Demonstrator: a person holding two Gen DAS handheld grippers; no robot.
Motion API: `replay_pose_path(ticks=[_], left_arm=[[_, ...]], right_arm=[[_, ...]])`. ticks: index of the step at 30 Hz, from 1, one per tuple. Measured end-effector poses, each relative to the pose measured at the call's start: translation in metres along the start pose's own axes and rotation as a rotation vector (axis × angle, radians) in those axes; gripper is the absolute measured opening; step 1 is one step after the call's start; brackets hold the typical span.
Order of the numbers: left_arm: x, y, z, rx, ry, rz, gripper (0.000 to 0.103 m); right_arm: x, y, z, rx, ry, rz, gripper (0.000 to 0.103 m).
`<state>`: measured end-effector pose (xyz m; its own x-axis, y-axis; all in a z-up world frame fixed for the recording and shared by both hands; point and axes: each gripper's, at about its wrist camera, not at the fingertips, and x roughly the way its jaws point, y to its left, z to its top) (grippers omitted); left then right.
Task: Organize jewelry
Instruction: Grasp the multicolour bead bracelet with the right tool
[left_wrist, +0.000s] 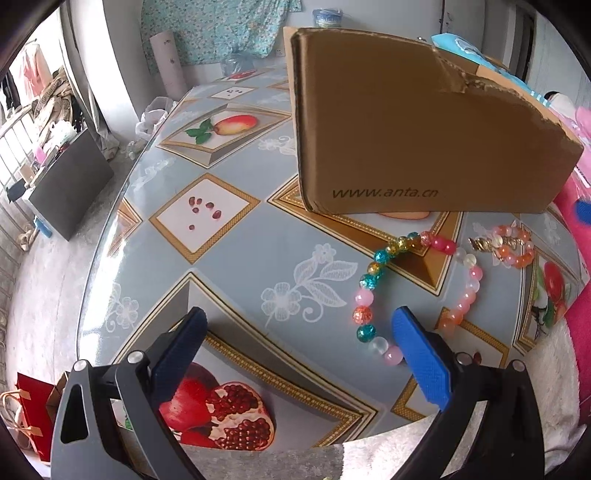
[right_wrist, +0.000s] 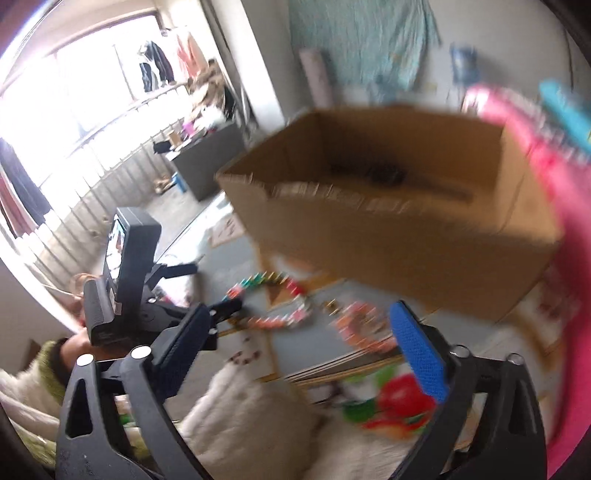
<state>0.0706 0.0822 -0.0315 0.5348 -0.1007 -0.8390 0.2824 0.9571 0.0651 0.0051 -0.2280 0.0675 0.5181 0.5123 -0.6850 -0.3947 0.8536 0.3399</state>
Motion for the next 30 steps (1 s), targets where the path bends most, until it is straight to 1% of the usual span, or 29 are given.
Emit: replay_pose_path(ticks=[1,2,3,4,5,7,8,9,10,12,14,15,17,18,20,21,22,24,26,27,28,29,30], left_arm=[[-0.001,0.000,-0.002,0.005,-0.003,0.001,0.099],[-0.002,0.000,-0.003,0.009,-0.005,0.002,0.099],[-0.003,0.001,-0.004,0.013,-0.008,0.003,0.099],[-0.004,0.001,-0.005,0.015,-0.010,0.002,0.099],[-0.005,0.001,-0.007,0.016,-0.014,0.002,0.099],[-0.008,0.001,-0.009,0.020,-0.029,0.011,0.097],[-0.010,0.001,-0.010,0.024,-0.044,0.015,0.096],[-0.013,0.000,-0.013,0.028,-0.057,0.009,0.095],[-0.015,-0.001,-0.014,0.031,-0.070,-0.001,0.090],[-0.022,-0.002,-0.016,0.030,-0.101,-0.031,0.085],[-0.027,-0.004,-0.013,0.033,-0.125,-0.068,0.074],[-0.027,-0.005,-0.012,0.037,-0.130,-0.080,0.072],[-0.026,-0.008,-0.008,0.049,-0.130,-0.103,0.062],[-0.025,-0.011,-0.006,0.059,-0.127,-0.115,0.059],[-0.022,-0.016,-0.004,0.075,-0.117,-0.123,0.049],[-0.017,-0.019,-0.002,0.087,-0.104,-0.122,0.046],[-0.014,-0.021,-0.001,0.093,-0.093,-0.119,0.040],[-0.011,-0.024,0.001,0.101,-0.093,-0.115,0.038],[-0.010,-0.026,0.004,0.104,-0.090,-0.120,0.030],[-0.007,-0.025,0.006,0.102,-0.089,-0.120,0.028],[-0.006,-0.025,0.007,0.101,-0.089,-0.120,0.022],[-0.006,-0.025,0.008,0.101,-0.089,-0.122,0.014],[-0.005,-0.025,0.009,0.100,-0.089,-0.121,0.010]], right_arm=[[0.011,0.000,0.000,0.020,0.036,0.021,0.068],[0.020,0.000,-0.001,0.035,0.063,0.034,0.063],[0.031,0.000,-0.001,0.048,0.100,0.042,0.054],[0.037,0.001,0.000,0.052,0.121,0.041,0.048],[0.044,0.001,0.001,0.055,0.136,0.040,0.045],[0.055,0.000,0.004,0.063,0.163,0.044,0.036],[0.060,0.000,0.006,0.067,0.173,0.043,0.033],[0.064,0.000,0.008,0.067,0.183,0.039,0.030],[0.068,0.000,0.010,0.066,0.190,0.033,0.028],[0.073,0.000,0.012,0.064,0.202,0.019,0.025],[0.079,0.001,0.016,0.060,0.211,-0.001,0.024],[0.082,0.001,0.017,0.057,0.214,-0.009,0.023],[0.087,0.003,0.019,0.051,0.220,-0.029,0.023],[0.090,0.003,0.017,0.049,0.223,-0.035,0.023],[0.092,0.004,0.019,0.045,0.230,-0.047,0.022],[0.092,0.004,0.019,0.042,0.230,-0.052,0.021],[0.094,0.006,0.019,0.034,0.229,-0.059,0.021],[0.093,0.007,0.020,0.023,0.228,-0.067,0.021],[0.094,0.010,0.021,0.008,0.227,-0.076,0.021],[0.095,0.012,0.021,-0.002,0.227,-0.082,0.018],[0.096,0.013,0.020,-0.011,0.228,-0.087,0.013],[0.100,0.016,0.021,-0.024,0.229,-0.097,0.010],[0.100,0.018,0.020,-0.031,0.225,-0.099,0.008]])
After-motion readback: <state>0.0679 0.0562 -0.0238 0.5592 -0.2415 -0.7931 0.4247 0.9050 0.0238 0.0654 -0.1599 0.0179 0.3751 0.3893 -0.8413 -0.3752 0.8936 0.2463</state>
